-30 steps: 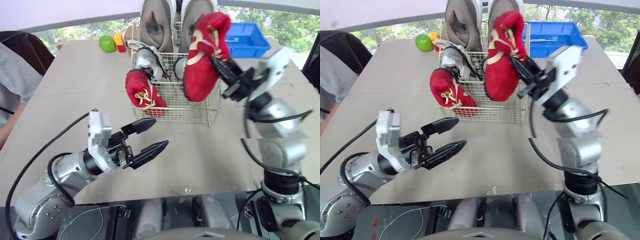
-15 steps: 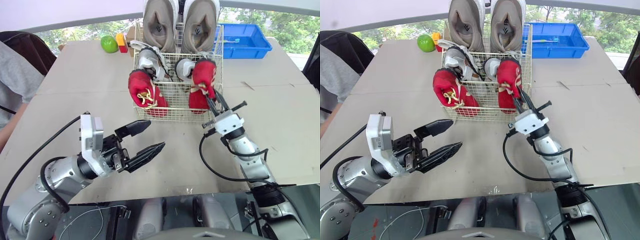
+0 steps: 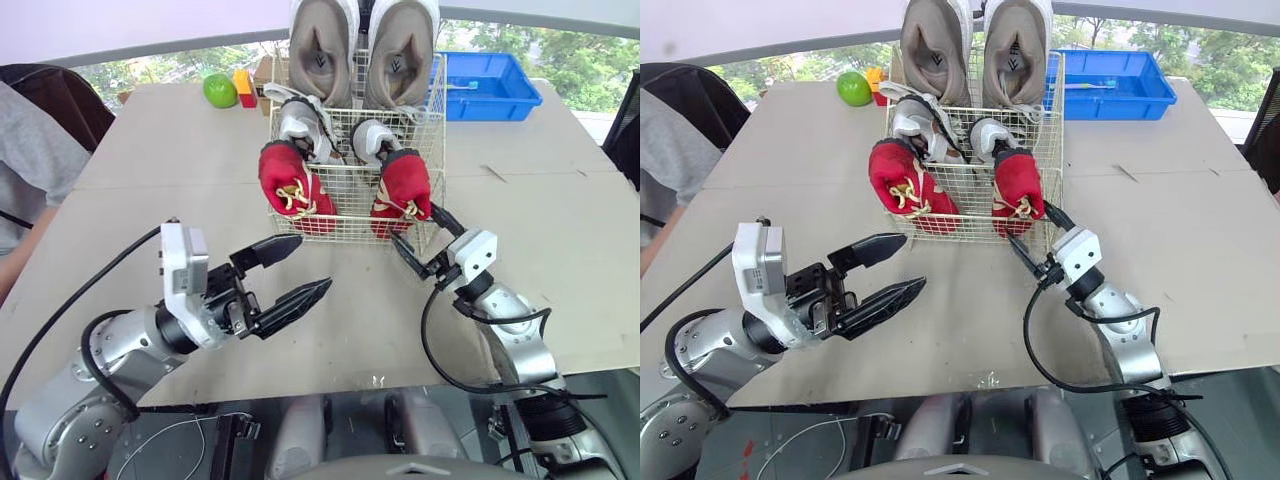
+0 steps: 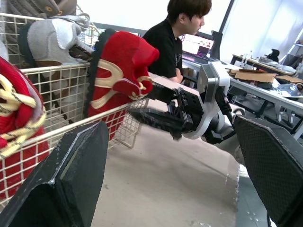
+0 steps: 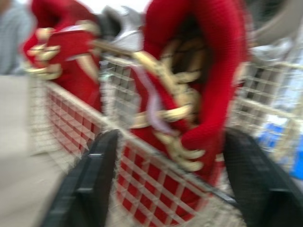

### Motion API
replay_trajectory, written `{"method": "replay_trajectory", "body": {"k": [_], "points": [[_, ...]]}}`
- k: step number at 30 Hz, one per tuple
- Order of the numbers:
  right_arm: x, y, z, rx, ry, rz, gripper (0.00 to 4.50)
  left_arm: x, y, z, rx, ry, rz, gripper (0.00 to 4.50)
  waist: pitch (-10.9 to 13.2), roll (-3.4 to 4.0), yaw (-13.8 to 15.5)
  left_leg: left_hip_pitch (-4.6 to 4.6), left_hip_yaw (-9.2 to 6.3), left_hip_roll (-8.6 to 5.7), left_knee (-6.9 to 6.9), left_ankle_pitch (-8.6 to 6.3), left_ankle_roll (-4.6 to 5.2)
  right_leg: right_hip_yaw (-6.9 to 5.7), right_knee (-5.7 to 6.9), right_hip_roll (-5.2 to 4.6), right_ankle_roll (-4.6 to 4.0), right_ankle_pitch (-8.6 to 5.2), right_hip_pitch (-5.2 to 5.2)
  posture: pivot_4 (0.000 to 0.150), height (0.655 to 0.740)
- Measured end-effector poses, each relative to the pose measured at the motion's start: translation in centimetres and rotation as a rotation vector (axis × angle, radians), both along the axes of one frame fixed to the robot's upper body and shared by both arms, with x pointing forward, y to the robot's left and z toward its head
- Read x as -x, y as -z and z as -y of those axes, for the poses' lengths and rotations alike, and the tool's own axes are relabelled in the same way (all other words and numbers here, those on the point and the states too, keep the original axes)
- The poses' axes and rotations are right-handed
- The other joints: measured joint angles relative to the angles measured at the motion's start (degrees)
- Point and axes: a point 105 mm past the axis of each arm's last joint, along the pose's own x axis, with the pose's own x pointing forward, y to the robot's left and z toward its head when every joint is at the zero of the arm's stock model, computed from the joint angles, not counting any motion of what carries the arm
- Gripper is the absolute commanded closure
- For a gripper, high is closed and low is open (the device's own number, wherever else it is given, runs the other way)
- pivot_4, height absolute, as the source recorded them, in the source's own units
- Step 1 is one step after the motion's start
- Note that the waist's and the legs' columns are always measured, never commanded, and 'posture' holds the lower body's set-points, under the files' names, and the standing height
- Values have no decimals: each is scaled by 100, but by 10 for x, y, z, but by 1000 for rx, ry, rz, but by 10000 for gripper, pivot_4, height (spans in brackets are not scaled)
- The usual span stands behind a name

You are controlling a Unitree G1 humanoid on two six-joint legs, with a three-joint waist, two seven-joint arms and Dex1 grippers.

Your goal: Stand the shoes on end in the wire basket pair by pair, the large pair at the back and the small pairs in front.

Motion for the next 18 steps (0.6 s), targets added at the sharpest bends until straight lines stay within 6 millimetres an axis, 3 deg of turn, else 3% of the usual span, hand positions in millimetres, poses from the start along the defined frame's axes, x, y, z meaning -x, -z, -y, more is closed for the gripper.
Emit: {"method": "replay_trajectory", "body": {"k": [5, 9, 12, 13, 18], "points": [[6, -7, 21, 166, -58, -82, 408, 0, 7, -3, -5, -25, -21, 0, 2, 4, 46, 8, 2, -6, -1, -1, 1, -3, -25, -14, 5, -5, 20, 1500, 7400], [2, -23, 35, 181, -53, -143, 408, 0, 10, -5, 4, -51, -21, 0, 9, 10, 32, 1, 3, -5, -7, -1, 2, -2, -28, -11, -1, -1, 14, 1500, 7400], [5, -54, 29, 152, -118, -125, 408, 0, 11, -6, -1, -65, -16, 0, 14, 17, 2, 3, 3, 1, -17, -2, 1, -1, -28, -3, 0, -1, 11, 1500, 7400], [9, -73, 23, 154, -174, -111, 408, -1, 11, -7, -1, -74, -12, 0, 15, 19, 5, 1, -1, 2, -23, -2, 1, -7, -30, -1, 1, 0, 8, 1500, 7400], [18, -111, 7, 221, -279, -36, 408, -2, 13, -6, 5, -93, 1, 0, 19, 23, 12, -7, -2, 3, -28, -2, 2, -11, -42, -2, 1, 0, 4, 1500, 7400]]}}
